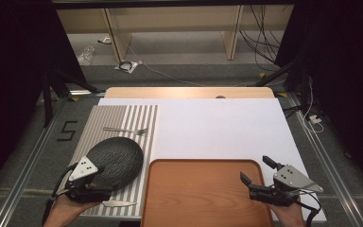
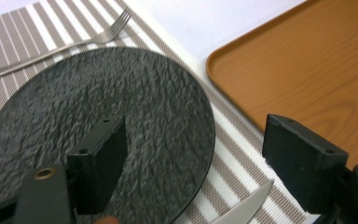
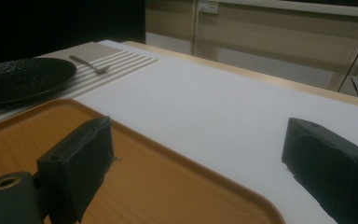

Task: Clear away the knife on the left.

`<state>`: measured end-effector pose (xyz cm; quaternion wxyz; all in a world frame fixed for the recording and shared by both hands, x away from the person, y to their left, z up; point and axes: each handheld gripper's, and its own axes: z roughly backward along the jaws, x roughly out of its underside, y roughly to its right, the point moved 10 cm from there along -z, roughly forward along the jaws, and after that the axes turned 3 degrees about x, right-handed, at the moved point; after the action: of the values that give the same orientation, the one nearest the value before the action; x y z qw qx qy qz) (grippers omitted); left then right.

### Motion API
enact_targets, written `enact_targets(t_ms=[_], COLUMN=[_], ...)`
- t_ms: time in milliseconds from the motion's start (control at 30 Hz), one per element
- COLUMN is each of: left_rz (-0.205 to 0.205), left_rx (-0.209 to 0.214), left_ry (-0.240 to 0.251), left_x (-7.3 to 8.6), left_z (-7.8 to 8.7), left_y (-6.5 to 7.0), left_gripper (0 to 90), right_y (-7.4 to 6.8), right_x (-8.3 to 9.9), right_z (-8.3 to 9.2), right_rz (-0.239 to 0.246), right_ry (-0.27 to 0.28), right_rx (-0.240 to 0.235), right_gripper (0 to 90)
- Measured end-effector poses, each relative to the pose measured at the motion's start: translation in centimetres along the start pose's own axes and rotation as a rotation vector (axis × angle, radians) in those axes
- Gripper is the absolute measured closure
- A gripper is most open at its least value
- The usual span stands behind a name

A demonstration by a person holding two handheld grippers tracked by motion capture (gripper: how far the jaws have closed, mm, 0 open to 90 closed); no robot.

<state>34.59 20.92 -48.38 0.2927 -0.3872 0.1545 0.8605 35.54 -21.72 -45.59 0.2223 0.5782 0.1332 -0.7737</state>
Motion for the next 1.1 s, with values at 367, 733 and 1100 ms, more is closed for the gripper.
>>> enact_targets(t_ms=[367,733,1100], left_rz=[0.007,-0.010,-0.006], left_rx=[-0.014,-0.016,-0.035], left_ry=[-0.074,-0.177,-0.264], left_x=[2.0,3.8,6.0], left_z=[0.5,1.2,1.8], left_y=[-1.0,-1.8,-3.1], left_gripper=[22.6,23.1,24.3], right_y=[-0.1,-0.2,-0.3], right_x=[0.1,0.1,0.1], right_z=[0.0,-0.1,-0.2], right_rz=[0.005,0.009,0.010], right_ry=[-0.012,-0.015,-0.018], right_rx=[-0.005,-0.010,-0.013], right_gripper=[9.9,9.9,10.1])
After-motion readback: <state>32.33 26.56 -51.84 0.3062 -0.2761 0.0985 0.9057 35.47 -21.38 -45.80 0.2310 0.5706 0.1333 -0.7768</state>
